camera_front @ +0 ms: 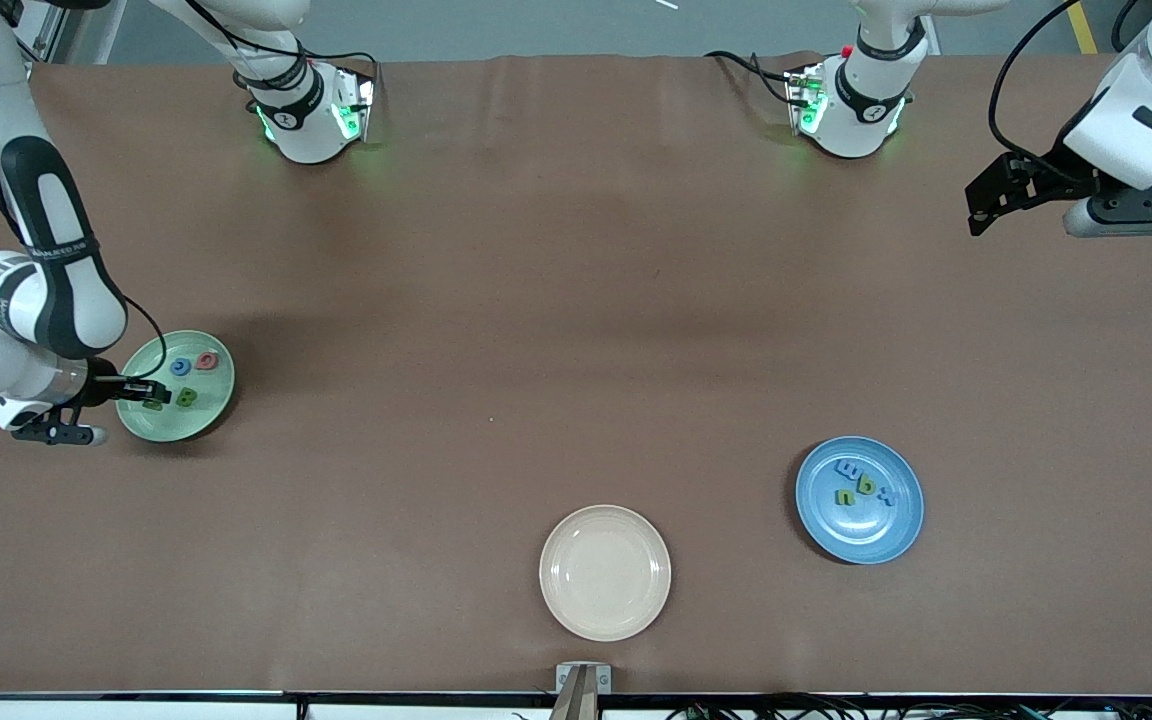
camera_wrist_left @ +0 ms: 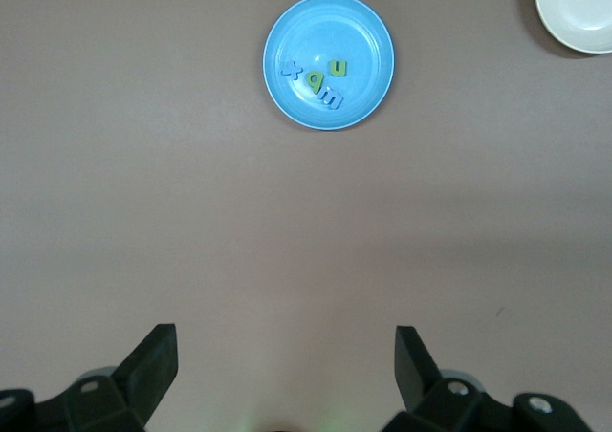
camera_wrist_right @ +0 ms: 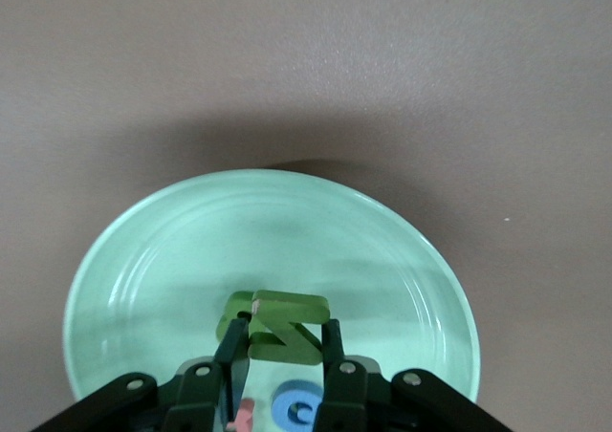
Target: Sort upper and lower case letters into plates
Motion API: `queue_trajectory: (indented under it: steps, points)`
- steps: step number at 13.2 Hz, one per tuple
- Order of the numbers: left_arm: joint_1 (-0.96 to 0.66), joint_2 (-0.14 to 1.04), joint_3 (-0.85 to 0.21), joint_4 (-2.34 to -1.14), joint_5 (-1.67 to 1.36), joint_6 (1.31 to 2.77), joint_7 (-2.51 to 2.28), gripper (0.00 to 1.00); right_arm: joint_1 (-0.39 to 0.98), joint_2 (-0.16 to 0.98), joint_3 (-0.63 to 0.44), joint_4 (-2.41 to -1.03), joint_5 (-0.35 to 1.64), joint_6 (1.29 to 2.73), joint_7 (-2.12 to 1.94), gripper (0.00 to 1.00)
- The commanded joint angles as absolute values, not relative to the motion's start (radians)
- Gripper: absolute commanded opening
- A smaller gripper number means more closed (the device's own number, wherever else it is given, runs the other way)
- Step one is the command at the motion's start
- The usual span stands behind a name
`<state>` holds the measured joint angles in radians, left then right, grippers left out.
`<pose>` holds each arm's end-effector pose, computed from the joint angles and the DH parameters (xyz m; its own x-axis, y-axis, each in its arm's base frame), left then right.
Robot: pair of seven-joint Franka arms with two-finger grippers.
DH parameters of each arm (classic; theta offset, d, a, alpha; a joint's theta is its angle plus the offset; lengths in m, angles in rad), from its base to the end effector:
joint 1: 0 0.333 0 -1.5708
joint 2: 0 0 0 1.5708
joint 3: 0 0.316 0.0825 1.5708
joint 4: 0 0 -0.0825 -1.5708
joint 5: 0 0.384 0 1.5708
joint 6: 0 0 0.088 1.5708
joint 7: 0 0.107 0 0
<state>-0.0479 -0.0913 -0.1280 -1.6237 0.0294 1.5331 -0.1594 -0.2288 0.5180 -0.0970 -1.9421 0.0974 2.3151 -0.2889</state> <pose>0.5141 -0.0915 0.6451 0.9999 -0.0150 0.0065 -0.0147 -0.9991 -0.0405 0.5752 -0.1909 0.2032 0.9868 -0.0942 -0.1315 -0.1020 -0.9934 -0.0533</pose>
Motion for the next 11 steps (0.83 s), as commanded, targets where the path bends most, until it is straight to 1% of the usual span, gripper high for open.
queue_trajectory:
  steps: [1, 3, 4, 5, 6, 8, 11]
  points:
    - [-0.044, -0.095, -0.132, -1.617, 0.028, 1.520, -0.149, 1.00, -0.253, 0.517, -0.078, -1.976, 0.087, 2.356, -0.301, 0.15]
    - [-0.044, -0.094, -0.132, -1.617, 0.028, 1.520, -0.149, 1.00, -0.253, 0.517, -0.078, -1.982, 0.087, 2.367, -0.301, 0.20]
    - [-0.044, -0.094, -0.132, -1.617, 0.028, 1.520, -0.149, 1.00, -0.253, 0.515, -0.078, -1.983, 0.087, 2.358, -0.301, 0.34]
    - [-0.044, -0.092, -0.132, -1.617, 0.028, 1.520, -0.149, 1.00, -0.250, 0.508, -0.078, -1.983, 0.087, 2.346, -0.299, 0.83]
    - [-0.044, -0.092, -0.132, -1.617, 0.028, 1.520, -0.149, 1.00, -0.245, 0.490, -0.078, -1.982, 0.087, 2.318, -0.293, 1.00]
    - [-0.043, -0.092, -0.132, -1.615, 0.028, 1.520, -0.149, 1.00, -0.229, 0.402, -0.078, -1.980, 0.087, 2.225, -0.279, 1.00]
    - [-0.043, -0.094, -0.132, -1.615, 0.026, 1.520, -0.149, 1.00, -0.161, 0.215, -0.077, -1.976, 0.087, 2.009, -0.186, 1.00]
